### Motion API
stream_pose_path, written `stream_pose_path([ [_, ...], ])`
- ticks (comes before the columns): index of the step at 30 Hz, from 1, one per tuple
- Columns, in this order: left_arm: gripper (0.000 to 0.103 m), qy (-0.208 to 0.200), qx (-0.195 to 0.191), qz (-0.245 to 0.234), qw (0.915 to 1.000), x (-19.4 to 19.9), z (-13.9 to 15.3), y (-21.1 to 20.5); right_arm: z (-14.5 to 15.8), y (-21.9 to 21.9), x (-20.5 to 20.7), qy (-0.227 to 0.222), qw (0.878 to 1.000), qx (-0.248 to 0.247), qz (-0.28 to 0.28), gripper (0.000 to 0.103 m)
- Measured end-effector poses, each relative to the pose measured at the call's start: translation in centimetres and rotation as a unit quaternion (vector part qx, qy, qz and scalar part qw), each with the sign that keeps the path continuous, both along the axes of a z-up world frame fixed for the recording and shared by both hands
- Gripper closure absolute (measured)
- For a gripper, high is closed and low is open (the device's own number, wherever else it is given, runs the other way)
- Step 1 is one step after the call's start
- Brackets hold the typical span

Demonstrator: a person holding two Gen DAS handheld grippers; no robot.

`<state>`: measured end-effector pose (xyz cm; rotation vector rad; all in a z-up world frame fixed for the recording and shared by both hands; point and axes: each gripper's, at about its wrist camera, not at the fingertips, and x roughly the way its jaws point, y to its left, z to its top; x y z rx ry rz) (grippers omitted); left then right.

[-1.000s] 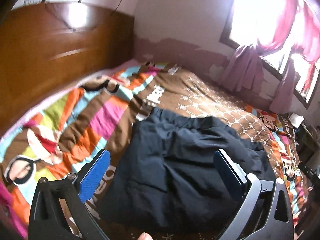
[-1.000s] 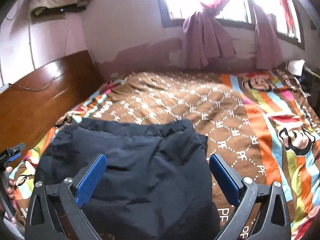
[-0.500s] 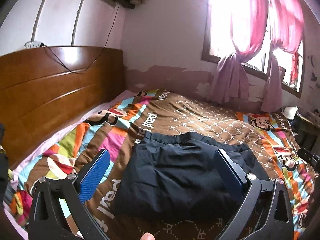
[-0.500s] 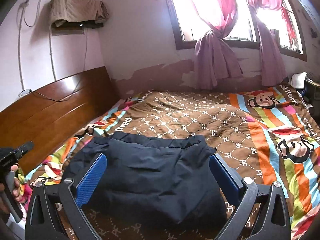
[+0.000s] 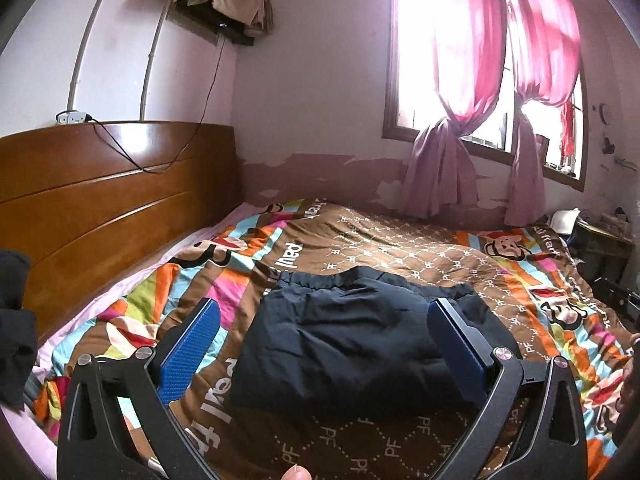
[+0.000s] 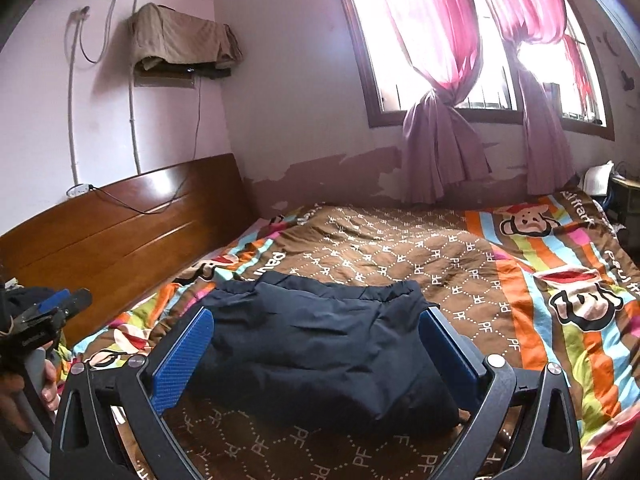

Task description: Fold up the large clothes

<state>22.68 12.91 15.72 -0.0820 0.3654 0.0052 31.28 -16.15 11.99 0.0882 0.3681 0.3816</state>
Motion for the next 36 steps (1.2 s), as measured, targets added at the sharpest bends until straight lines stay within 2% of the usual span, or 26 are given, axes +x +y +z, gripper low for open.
stream_pose_path([
  [11,0.002,-0.022,-0.009,-0.006,0.9997,-3.4,0.5,0.0,0.2,0.5,-3.9,-0.029,1.000,-0.001,0.004,0.000],
  [19,0.002,-0.047,-0.001,-0.023,0.9986,-6.3,0.0,-1.2,-0.1,0.7,-7.3,-0.047,0.999,-0.003,0.005,0.000],
  [27,0.002,-0.062,0.016,-0.031,0.9975,-8.4,-0.5,-2.4,-0.5,1.6,-9.9,-0.075,0.997,-0.032,0.017,0.000],
  [36,0.002,-0.050,0.011,-0.026,0.9983,-10.8,-2.9,-2.8,-2.6,1.4,-11.9,-0.072,0.997,-0.032,0.014,0.000],
])
